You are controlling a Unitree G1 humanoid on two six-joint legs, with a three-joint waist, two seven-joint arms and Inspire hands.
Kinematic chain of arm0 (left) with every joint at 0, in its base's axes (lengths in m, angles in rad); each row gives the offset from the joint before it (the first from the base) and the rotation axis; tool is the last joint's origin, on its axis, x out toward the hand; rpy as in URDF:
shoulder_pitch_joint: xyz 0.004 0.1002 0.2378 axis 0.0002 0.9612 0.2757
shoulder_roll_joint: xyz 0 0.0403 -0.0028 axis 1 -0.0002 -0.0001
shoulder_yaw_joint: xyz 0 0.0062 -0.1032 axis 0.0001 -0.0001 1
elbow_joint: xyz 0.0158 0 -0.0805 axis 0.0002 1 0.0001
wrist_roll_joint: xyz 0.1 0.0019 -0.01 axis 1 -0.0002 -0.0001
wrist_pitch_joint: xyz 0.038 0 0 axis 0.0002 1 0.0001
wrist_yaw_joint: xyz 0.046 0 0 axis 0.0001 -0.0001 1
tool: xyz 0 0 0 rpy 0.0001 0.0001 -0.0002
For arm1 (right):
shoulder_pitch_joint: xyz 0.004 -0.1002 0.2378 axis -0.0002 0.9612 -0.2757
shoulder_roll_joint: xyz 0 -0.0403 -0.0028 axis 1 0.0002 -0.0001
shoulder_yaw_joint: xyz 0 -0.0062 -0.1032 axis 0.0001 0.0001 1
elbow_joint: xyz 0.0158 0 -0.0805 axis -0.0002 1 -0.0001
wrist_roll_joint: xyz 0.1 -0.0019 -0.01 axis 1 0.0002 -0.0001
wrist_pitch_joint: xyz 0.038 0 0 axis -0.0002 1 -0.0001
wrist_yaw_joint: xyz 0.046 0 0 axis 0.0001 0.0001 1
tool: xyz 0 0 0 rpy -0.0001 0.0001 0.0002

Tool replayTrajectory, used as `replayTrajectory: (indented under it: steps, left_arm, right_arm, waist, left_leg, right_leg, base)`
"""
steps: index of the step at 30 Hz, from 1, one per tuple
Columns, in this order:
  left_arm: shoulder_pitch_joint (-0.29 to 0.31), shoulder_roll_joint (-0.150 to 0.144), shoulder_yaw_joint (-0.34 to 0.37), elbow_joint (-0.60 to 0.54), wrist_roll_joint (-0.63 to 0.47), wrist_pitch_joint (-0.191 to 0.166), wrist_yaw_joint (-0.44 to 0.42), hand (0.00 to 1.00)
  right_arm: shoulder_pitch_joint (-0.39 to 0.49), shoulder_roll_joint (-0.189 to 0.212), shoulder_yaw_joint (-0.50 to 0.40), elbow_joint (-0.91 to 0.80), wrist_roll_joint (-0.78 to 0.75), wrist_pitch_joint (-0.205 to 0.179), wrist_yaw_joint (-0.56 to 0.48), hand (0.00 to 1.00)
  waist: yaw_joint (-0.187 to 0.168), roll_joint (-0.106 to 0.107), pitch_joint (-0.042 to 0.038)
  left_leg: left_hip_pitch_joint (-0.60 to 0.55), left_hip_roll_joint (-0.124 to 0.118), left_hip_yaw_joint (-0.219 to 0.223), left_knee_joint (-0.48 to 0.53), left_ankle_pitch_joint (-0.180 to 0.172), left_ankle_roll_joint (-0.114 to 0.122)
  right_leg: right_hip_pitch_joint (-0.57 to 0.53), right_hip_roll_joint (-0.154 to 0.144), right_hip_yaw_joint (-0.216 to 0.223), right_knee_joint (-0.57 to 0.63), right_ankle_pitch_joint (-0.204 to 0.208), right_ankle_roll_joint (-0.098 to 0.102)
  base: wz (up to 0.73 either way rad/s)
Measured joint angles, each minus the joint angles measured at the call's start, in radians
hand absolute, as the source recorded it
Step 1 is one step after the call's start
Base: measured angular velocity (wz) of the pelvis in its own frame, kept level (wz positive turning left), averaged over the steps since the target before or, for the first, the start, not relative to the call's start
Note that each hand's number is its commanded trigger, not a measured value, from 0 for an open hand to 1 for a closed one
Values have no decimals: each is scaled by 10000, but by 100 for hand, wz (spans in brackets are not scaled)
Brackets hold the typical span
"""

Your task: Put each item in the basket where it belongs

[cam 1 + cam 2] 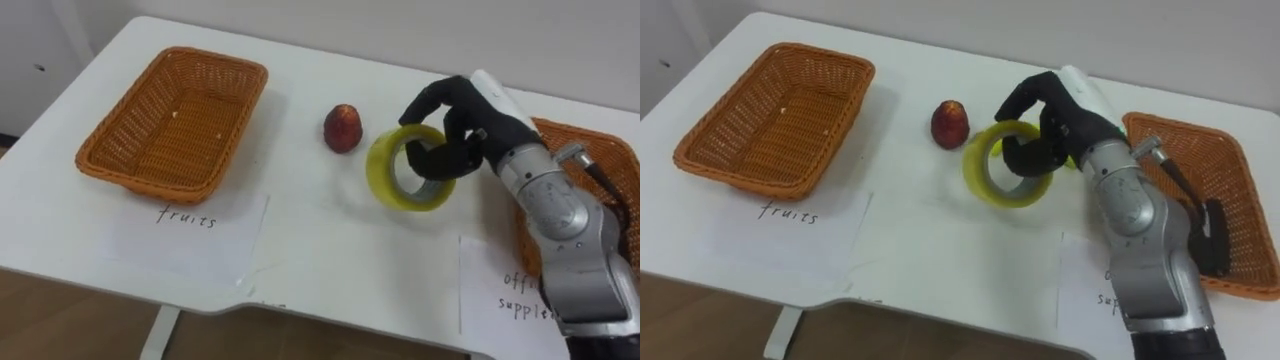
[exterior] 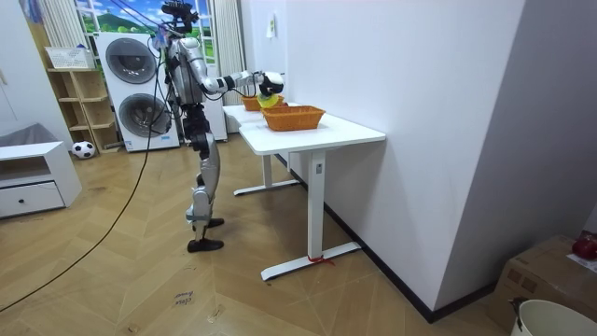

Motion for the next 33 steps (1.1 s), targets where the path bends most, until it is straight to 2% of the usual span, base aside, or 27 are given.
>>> replayTrajectory:
  steps: [5, 11, 16, 21, 24, 27, 33]
  left_arm:
    - [1, 0, -3, 68, -179, -52, 28, 0]
    - [50, 27, -2, 19, -363, -73, 24, 0]
    - [42, 56, -1, 17, -365, -73, 23, 0]
    - [48, 57, 43, 24, -374, -67, 23, 0]
    - [45, 51, 138, 41, -403, -63, 23, 0]
    - [44, 56, 221, 106, -549, -64, 21, 0]
    - [54, 64, 243, 108, -552, -54, 27, 0]
  right_arm:
    - [-1, -148, -4, 1, 12, -22, -246, 100]
    - [-70, -391, -77, -2, 383, -22, -479, 100]
    - [-116, -483, -366, -27, 596, -20, -615, 100]
    - [-135, -661, -509, -22, 1249, -10, -818, 100]
    - [-135, -699, -763, 55, 1605, -9, -921, 100]
    - [-145, -811, -886, 70, 1896, -9, -1259, 100]
    - [-182, -871, -1438, 78, 2253, -10, -2043, 100]
  waist:
    - [-188, 76, 52]
    - [-399, -25, 12]
    - [-401, -93, -10]
    - [-472, -103, -7]
    - [-541, -119, 2]
    - [-539, -143, 16]
    - [-665, -160, 20]
  left_leg:
    - [-20, 0, -19, -34, 0, 0]
    - [8, -8, 23, -37, 0, 0]
    - [119, 10, 132, -66, 0, 0]
    - [165, 60, 214, -85, 0, 0]
    - [196, 11, 236, -86, 1, 1]
    - [279, 25, 250, -149, 0, 0]
    - [217, 14, 268, -189, 3, 5]
  right_leg:
    - [-9, 16, -5, -2, 0, 0]
    - [18, 5, 31, 0, 0, 0]
    - [82, -5, 51, 1, 0, 0]
    - [77, -9, 70, -1, 0, 1]
    - [95, -1, 120, 2, 0, 0]
    - [101, 27, 329, 5, 0, 0]
    - [-8, 30, 314, 18, 0, 0]
  base:
    - [1]
    - [1]
    - [-6]
    - [-5]
    - [-4]
    - [-10]
    - [-2]
